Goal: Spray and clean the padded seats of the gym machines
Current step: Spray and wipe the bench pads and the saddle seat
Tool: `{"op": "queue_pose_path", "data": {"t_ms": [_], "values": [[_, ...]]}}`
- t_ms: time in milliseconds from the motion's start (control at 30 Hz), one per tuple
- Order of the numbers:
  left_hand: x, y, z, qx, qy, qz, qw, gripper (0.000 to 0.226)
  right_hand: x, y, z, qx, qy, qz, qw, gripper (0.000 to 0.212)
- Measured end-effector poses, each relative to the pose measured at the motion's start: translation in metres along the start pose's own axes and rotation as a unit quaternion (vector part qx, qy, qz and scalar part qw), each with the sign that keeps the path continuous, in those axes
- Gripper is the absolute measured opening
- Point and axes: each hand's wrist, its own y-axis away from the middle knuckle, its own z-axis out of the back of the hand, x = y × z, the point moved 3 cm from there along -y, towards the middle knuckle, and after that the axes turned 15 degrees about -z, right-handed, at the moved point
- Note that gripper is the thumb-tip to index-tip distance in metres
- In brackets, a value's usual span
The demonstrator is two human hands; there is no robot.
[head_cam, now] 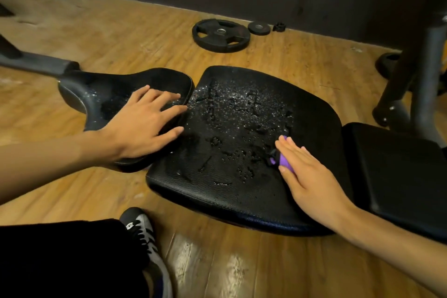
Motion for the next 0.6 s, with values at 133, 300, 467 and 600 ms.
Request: {"op": "queue_pose_path", "data": {"t_ms": [133, 300, 467, 600], "values": [[0.006, 0.018, -0.014, 0.01, 0.035, -0.029, 0.999, 0.07, 0.017, 0.025, -0.003, -0.001, -0.006, 0.03, 1.0, 0.057], [0.005, 0.022, -0.026, -0.01, 0.069, -0.117, 0.991, 0.065, 0.009, 0.004, 0.0, 0.031, 0.024, 0.079, 0.996, 0.055], [0.002, 0.019, -0.029, -0.02, 0.065, -0.127, 0.99, 0.064, -0.014, -0.076, 0.014, 0.001, 0.032, -0.009, 0.999, 0.054], [0.002, 0.02, -0.032, -0.007, 0.061, -0.125, 0.99, 0.064, -0.029, -0.145, 0.032, -0.023, 0.022, -0.081, 0.996, 0.053]]}}
